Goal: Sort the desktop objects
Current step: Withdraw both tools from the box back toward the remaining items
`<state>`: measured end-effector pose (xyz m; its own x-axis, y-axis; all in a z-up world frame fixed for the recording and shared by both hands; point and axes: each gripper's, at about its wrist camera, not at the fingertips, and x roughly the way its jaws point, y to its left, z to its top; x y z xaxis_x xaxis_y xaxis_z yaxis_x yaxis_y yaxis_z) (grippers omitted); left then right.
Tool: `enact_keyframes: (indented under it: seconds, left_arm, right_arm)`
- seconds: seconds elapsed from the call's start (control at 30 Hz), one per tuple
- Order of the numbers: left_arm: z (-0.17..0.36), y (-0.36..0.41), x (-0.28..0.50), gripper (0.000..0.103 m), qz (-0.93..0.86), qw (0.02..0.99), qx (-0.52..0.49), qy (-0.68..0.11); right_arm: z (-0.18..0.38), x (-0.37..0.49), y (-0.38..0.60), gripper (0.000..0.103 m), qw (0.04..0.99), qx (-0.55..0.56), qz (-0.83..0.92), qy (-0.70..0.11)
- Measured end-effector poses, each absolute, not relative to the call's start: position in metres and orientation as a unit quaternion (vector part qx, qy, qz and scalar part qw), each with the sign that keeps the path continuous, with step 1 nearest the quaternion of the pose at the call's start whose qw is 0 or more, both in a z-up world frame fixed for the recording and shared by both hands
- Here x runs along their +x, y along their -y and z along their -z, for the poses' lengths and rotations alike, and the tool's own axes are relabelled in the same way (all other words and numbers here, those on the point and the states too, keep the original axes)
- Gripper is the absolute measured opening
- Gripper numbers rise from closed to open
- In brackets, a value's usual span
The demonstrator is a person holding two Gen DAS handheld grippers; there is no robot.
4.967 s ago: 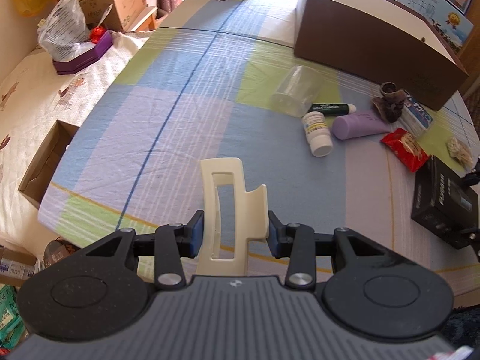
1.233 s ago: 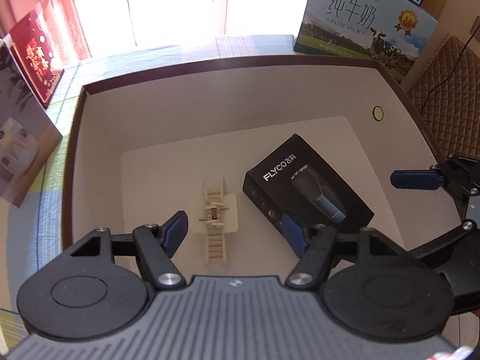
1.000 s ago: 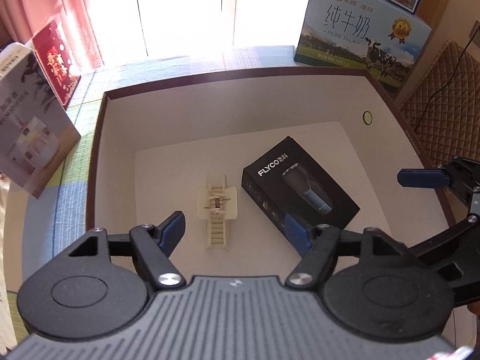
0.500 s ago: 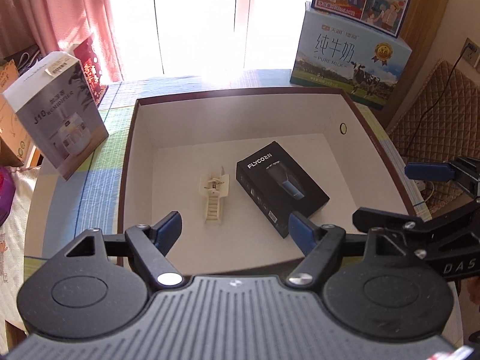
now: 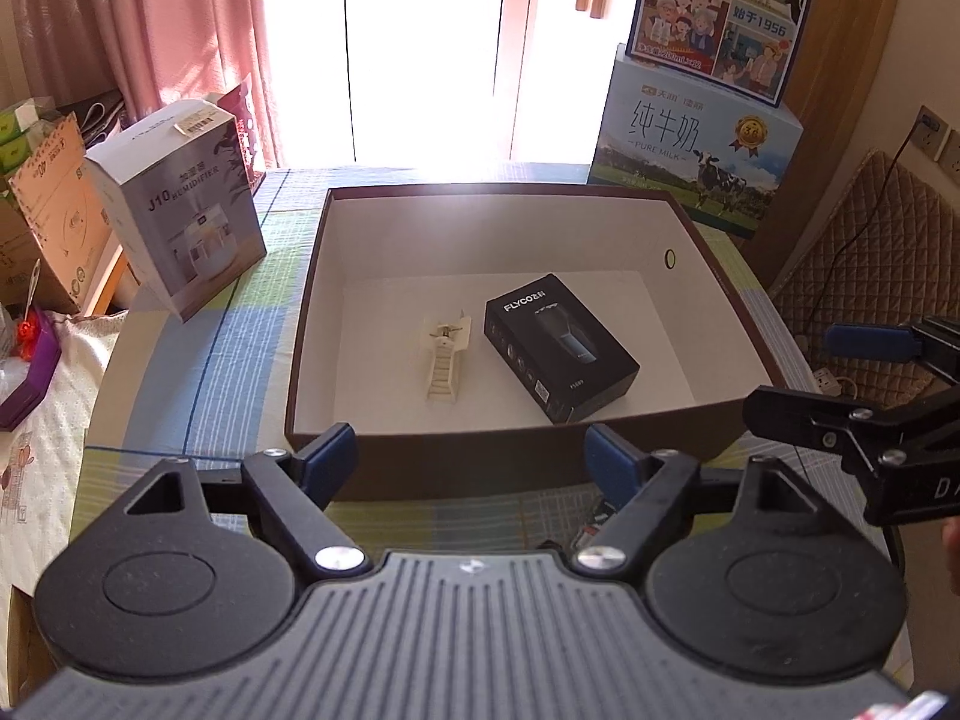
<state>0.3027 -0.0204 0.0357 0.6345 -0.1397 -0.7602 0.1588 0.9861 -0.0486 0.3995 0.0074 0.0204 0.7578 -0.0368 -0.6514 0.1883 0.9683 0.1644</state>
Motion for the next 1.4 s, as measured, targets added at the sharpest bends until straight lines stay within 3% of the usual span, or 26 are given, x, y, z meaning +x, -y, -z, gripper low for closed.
enact_keyframes:
  seconds: [0.6, 1.4]
  left_arm:
    - [-0.047, 0.013, 0.233, 0.083, 0.079, 0.915, 0.022, -0.394]
    - [-0.005, -0.009, 0.175, 0.085, 0.077, 0.897, 0.028, -0.435]
  right_arm:
    - [-0.025, 0.337, -0.028, 0.101, 0.941, 0.093, 0.041, -0.324]
    - [0.012, 0.289, -0.040, 0.101, 0.924, 0.105, 0.022, -0.366]
